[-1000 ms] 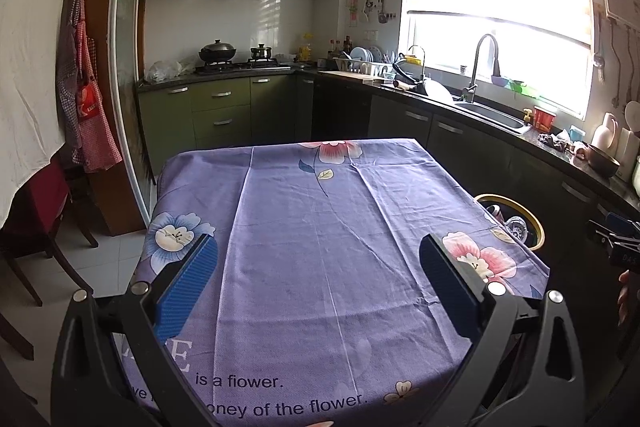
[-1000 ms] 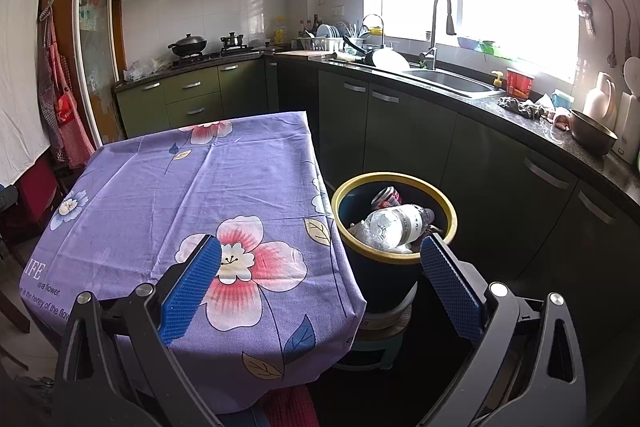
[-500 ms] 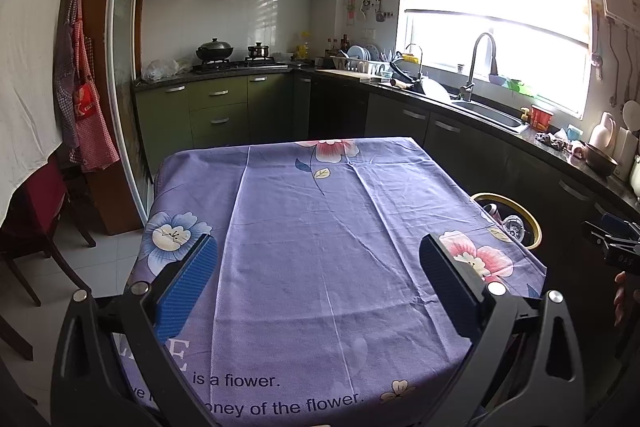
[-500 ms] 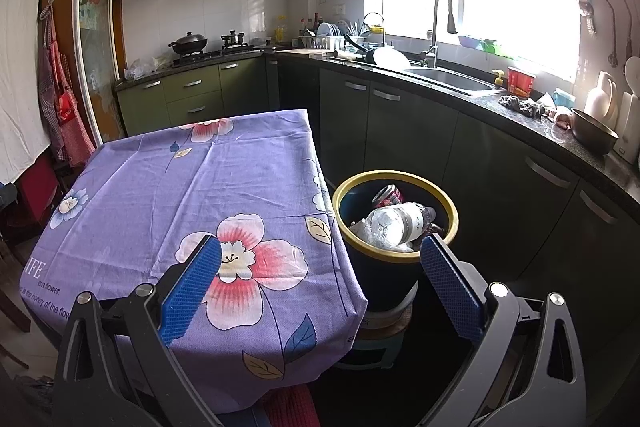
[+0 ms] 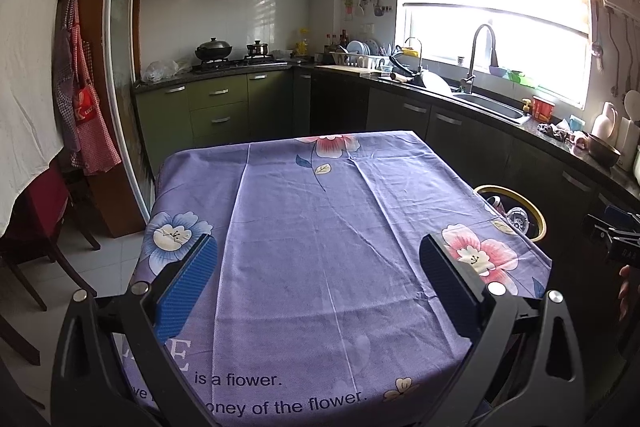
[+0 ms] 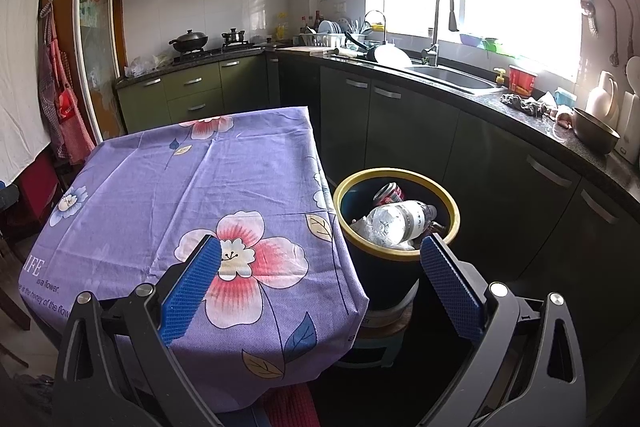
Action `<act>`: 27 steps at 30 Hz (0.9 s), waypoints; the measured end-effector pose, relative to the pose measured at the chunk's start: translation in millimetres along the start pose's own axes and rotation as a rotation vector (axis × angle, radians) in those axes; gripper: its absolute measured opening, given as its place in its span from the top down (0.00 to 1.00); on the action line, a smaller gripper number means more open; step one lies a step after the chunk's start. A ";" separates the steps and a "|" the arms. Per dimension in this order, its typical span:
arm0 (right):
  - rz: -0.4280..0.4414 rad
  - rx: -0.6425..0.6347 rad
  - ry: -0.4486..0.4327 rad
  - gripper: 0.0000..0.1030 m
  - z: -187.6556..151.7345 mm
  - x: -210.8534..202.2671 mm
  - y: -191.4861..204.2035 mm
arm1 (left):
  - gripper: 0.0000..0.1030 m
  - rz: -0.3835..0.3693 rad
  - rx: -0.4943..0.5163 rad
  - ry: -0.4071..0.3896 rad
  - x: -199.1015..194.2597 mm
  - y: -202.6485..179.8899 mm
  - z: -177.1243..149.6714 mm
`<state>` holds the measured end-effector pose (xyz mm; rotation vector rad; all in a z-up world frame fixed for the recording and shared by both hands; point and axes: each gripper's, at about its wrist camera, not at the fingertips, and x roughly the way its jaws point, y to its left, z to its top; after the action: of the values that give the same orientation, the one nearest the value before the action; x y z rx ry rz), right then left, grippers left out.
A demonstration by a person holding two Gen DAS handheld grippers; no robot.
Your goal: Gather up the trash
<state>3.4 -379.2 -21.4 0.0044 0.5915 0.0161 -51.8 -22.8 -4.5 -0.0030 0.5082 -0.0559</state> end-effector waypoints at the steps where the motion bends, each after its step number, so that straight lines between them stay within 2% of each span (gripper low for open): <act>1: -0.001 0.000 0.000 0.05 0.2 -0.1 -0.1 | 0.07 0.001 0.001 0.000 0.0 0.1 0.1; 27: 0.007 0.000 0.005 0.05 -3.2 3.2 2.0 | 0.07 0.004 0.009 0.003 -0.1 -1.8 -0.3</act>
<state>4.2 -377.2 -25.8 0.0062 0.5966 0.0226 -52.2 -24.7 -4.8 0.0071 0.5107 -0.0548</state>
